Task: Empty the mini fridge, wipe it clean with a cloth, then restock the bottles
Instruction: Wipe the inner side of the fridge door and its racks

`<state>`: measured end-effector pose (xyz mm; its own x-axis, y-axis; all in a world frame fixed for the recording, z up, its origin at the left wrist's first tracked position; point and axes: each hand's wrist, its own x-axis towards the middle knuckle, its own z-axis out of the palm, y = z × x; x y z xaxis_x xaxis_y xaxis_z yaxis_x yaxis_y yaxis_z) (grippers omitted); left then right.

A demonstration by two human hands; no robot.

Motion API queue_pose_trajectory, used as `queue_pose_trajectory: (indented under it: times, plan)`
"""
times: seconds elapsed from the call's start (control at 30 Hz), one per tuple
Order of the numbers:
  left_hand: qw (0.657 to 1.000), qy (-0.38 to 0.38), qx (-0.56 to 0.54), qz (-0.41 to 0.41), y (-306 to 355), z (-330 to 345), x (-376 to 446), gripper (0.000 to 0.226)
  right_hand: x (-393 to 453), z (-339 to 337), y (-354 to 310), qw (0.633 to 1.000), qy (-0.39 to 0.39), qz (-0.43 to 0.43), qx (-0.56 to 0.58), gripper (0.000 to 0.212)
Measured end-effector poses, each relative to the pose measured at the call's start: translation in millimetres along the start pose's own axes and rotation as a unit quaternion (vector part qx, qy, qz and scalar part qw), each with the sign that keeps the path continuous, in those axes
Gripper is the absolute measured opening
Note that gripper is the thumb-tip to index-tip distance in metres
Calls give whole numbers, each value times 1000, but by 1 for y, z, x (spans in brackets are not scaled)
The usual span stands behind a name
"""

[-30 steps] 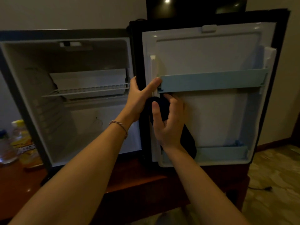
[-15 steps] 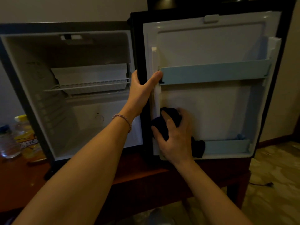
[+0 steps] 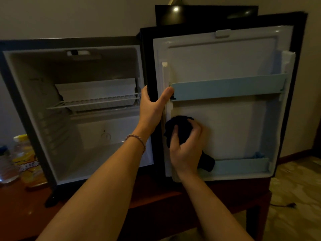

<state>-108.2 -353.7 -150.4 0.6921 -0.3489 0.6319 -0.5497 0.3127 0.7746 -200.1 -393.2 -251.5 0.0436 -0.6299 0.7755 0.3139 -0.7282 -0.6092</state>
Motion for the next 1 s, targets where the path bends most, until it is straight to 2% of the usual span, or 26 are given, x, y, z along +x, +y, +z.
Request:
queue_pose_trajectory:
  times: [0.1,0.2,0.37,0.57,0.73,1.0]
  plan:
    - [1000,-6,-13,-2,0,0,0,98,28,7,-17,997,70,-27,9,34]
    - [1000,-11,-21,2,0,0,0,95,45,16,-26,994,101,-31,18,37]
    - [1000,-7,-27,3,0,1,-1,92,38,15,-15,996,69,-49,14,34]
    - [1000,13,0,3,-1,2,0,110,3,4,9,999,28,14,28,35]
    - [1000,19,19,-7,-3,1,1,123,-6,-3,12,998,32,52,24,27]
    - [1000,19,8,-9,-4,1,0,117,11,11,-3,995,61,56,61,30]
